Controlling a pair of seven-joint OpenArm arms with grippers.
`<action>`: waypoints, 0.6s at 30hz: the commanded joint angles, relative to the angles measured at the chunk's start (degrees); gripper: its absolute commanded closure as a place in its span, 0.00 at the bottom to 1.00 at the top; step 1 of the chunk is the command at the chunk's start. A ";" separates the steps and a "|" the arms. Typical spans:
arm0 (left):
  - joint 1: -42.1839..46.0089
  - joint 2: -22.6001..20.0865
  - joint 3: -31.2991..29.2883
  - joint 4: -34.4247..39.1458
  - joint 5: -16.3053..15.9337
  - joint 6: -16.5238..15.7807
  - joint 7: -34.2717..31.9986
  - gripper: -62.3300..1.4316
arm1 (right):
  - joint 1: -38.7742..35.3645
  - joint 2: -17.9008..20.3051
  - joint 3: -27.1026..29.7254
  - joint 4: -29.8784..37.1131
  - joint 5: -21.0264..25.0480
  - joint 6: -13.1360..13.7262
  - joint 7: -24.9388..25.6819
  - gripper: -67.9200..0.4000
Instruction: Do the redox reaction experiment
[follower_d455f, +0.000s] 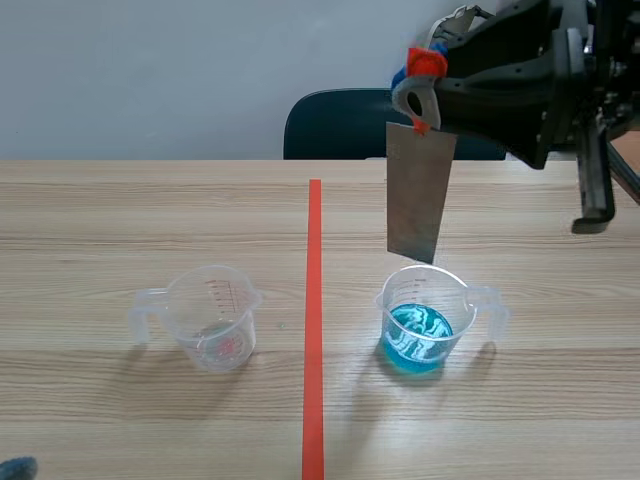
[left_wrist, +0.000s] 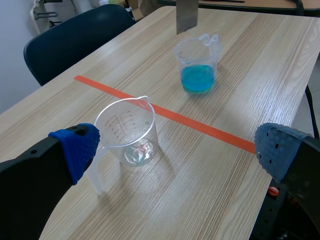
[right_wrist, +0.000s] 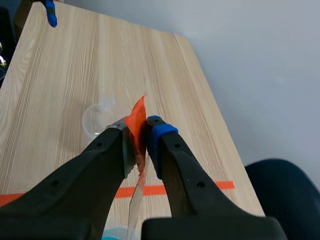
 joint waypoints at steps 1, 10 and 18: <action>-0.31 0.59 0.28 1.18 -0.74 0.35 -0.87 0.00 | 3.06 -0.70 -1.25 0.79 0.98 0.39 0.33 0.98; -0.33 0.59 0.28 1.18 -0.74 0.52 -0.90 0.00 | 13.44 -7.67 -11.28 0.72 1.01 0.39 -4.68 0.98; -0.33 0.59 0.28 1.18 -0.74 0.55 -0.87 0.00 | 21.40 -16.28 -20.28 -2.32 1.49 0.39 -7.21 0.98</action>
